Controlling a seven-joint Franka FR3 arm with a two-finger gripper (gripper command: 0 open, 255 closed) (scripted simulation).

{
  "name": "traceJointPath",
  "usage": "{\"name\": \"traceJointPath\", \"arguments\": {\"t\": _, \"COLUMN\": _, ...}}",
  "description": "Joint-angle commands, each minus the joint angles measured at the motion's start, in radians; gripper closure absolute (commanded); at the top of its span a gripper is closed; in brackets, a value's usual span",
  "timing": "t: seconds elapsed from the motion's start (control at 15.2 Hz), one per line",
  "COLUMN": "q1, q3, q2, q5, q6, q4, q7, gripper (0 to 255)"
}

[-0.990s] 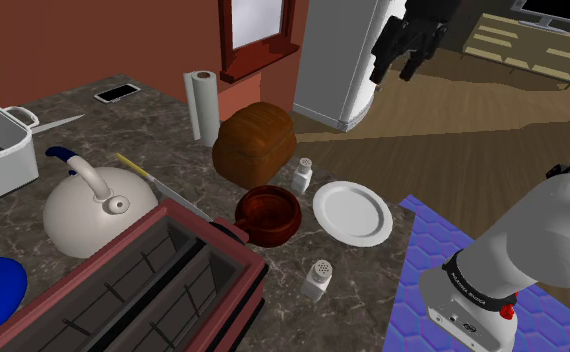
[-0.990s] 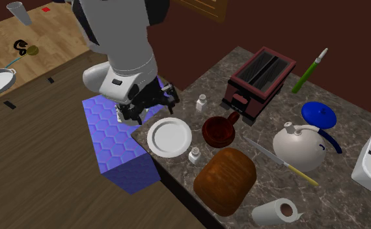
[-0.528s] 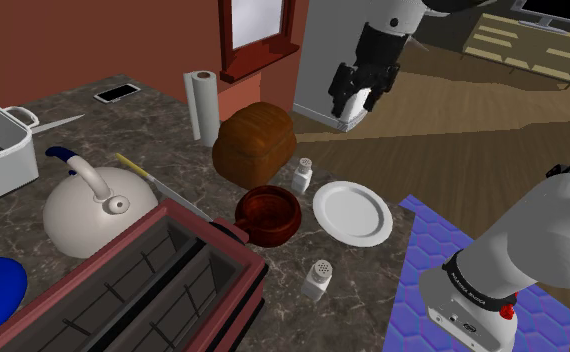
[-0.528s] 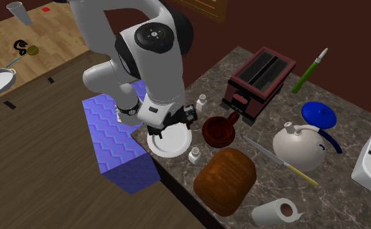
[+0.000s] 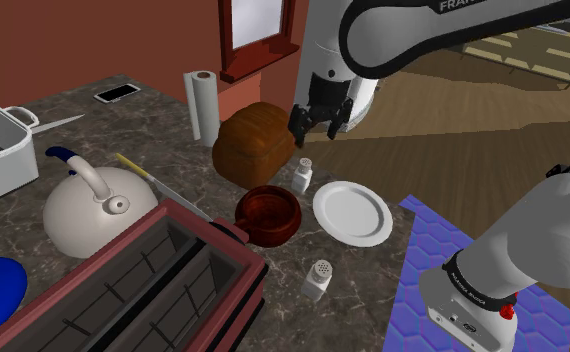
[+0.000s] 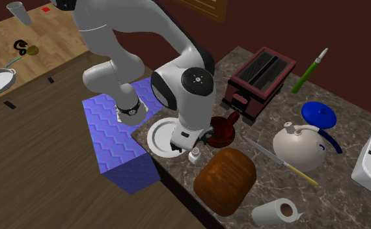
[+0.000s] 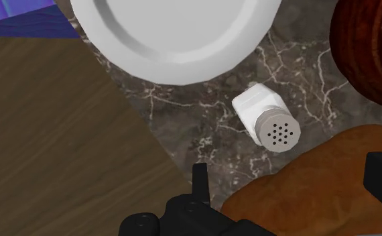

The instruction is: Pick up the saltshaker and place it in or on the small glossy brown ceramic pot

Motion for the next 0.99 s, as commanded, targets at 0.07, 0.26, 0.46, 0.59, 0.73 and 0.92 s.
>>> {"name": "traceJointPath", "arguments": {"t": 0.07, "q1": 0.001, "q3": 0.029, "q2": 0.078, "q5": -0.022, "q6": 0.049, "q4": 0.013, "q7": 0.048, "gripper": 0}}
{"name": "traceJointPath", "arguments": {"t": 0.26, "q1": 0.001, "q3": 0.033, "q2": 0.097, "q5": -0.026, "q6": 0.092, "q4": -0.011, "q7": 0.052, "gripper": 0}}
{"name": "traceJointPath", "arguments": {"t": 0.46, "q1": 0.000, "q3": 0.036, "q2": 0.119, "q5": -0.032, "q6": 0.136, "q4": -0.033, "q7": 0.057, "gripper": 0}}
{"name": "traceJointPath", "arguments": {"t": 0.59, "q1": -0.001, "q3": 0.038, "q2": 0.132, "q5": -0.035, "q6": 0.158, "q4": -0.044, "q7": 0.060, "gripper": 0}}
{"name": "traceJointPath", "arguments": {"t": 0.73, "q1": -0.001, "q3": 0.038, "q2": 0.132, "q5": -0.035, "q6": 0.158, "q4": -0.044, "q7": 0.060, "gripper": 0}}
{"name": "traceJointPath", "arguments": {"t": 0.92, "q1": -0.001, "q3": 0.038, "q2": 0.132, "q5": -0.035, "q6": 0.158, "q4": -0.044, "q7": 0.060, "gripper": 0}}
